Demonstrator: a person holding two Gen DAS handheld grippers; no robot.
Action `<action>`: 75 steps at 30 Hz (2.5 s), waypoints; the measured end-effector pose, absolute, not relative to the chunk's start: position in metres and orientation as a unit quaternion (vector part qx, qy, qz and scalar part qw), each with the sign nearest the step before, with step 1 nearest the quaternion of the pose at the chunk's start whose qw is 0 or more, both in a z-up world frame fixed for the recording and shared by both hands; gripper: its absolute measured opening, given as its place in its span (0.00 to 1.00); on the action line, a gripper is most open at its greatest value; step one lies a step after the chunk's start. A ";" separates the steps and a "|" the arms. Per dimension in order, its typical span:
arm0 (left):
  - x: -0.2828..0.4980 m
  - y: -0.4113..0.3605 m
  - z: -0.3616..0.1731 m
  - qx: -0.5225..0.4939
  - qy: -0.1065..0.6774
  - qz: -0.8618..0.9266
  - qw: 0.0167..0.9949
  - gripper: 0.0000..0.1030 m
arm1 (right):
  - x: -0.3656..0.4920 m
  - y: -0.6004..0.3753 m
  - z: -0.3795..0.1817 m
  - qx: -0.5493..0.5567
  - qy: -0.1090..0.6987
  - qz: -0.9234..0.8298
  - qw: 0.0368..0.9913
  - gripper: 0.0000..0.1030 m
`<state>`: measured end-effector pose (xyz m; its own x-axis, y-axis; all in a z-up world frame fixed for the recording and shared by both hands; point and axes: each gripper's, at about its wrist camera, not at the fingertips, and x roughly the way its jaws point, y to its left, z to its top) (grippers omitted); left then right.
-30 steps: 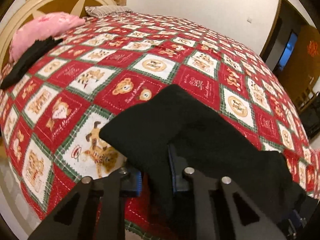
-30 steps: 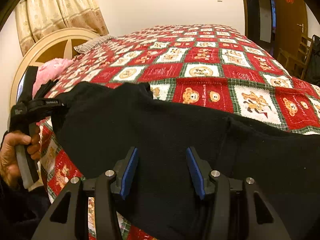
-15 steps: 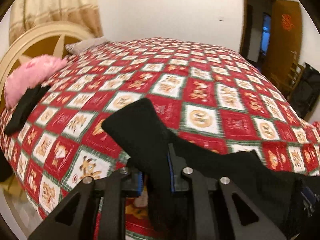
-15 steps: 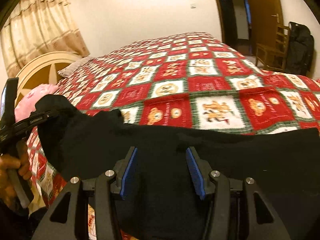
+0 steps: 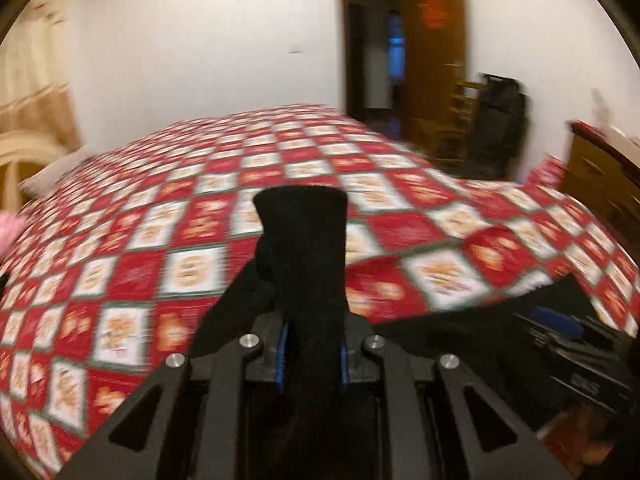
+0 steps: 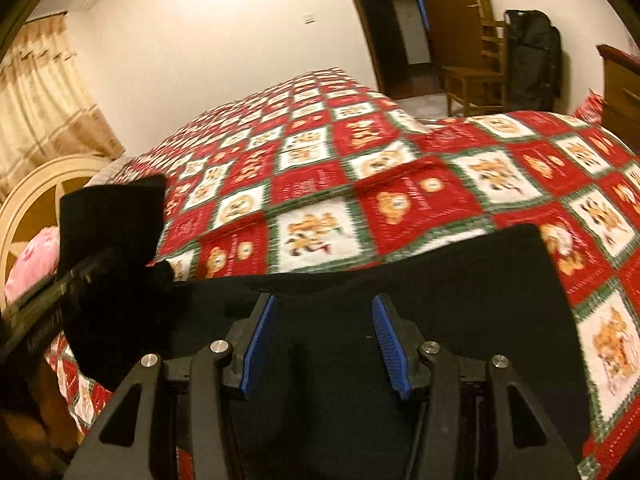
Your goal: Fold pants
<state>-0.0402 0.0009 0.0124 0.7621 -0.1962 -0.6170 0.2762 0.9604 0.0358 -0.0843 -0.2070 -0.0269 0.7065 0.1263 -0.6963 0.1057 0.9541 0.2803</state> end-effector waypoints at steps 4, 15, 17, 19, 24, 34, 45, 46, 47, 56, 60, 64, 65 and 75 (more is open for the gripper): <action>-0.057 -0.037 0.002 0.094 0.320 -0.195 0.922 0.18 | -0.092 -0.223 -0.021 0.166 0.378 -0.007 0.911 0.51; -0.078 -0.086 -0.026 0.191 0.324 -0.266 0.888 0.19 | -0.095 -0.241 -0.018 0.252 0.365 0.079 0.893 0.51; -0.078 -0.087 -0.031 0.202 0.332 -0.268 0.881 0.19 | -0.088 -0.238 -0.018 0.258 0.371 0.096 0.887 0.51; -0.078 -0.088 -0.034 0.209 0.340 -0.270 0.876 0.22 | -0.081 -0.235 -0.018 0.260 0.378 0.106 0.882 0.51; -0.078 -0.081 -0.033 0.210 0.362 -0.277 0.865 0.44 | -0.072 -0.232 -0.023 0.277 0.387 0.118 0.871 0.51; -0.034 0.012 0.009 0.114 0.376 -0.146 0.908 0.83 | -0.064 -0.227 -0.025 0.288 0.393 0.124 0.865 0.53; -0.022 0.042 0.016 0.055 0.384 -0.125 0.913 0.81 | -0.061 -0.227 -0.033 0.294 0.401 0.119 0.859 0.57; -0.016 0.040 0.011 0.066 0.388 -0.105 0.913 0.81 | -0.060 -0.221 -0.034 0.284 0.404 0.123 0.861 0.57; -0.010 0.039 0.004 0.078 0.394 -0.084 0.912 0.81 | -0.058 -0.210 -0.036 0.257 0.412 0.124 0.865 0.57; 0.008 0.038 -0.020 0.105 0.415 -0.017 0.903 0.81 | -0.069 -0.172 -0.043 0.140 0.425 0.105 0.888 0.57; 0.010 0.040 -0.023 0.106 0.419 -0.006 0.902 0.81 | -0.076 -0.161 -0.042 0.096 0.421 0.098 0.897 0.51; 0.012 0.042 -0.026 0.103 0.426 -0.001 0.899 0.82 | -0.079 -0.157 -0.042 0.083 0.418 0.097 0.900 0.48; 0.013 0.043 -0.027 0.101 0.428 -0.001 0.898 0.82 | -0.078 -0.158 -0.042 0.085 0.419 0.094 0.899 0.48; 0.014 0.045 -0.029 0.090 0.435 -0.002 0.896 0.82 | -0.077 -0.156 -0.046 0.082 0.419 0.087 0.900 0.52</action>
<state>0.0141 0.0454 -0.0293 0.6221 0.0751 -0.7793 0.0813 0.9838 0.1596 -0.0774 -0.1559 -0.0456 0.6337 0.2248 -0.7402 -0.0873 0.9715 0.2203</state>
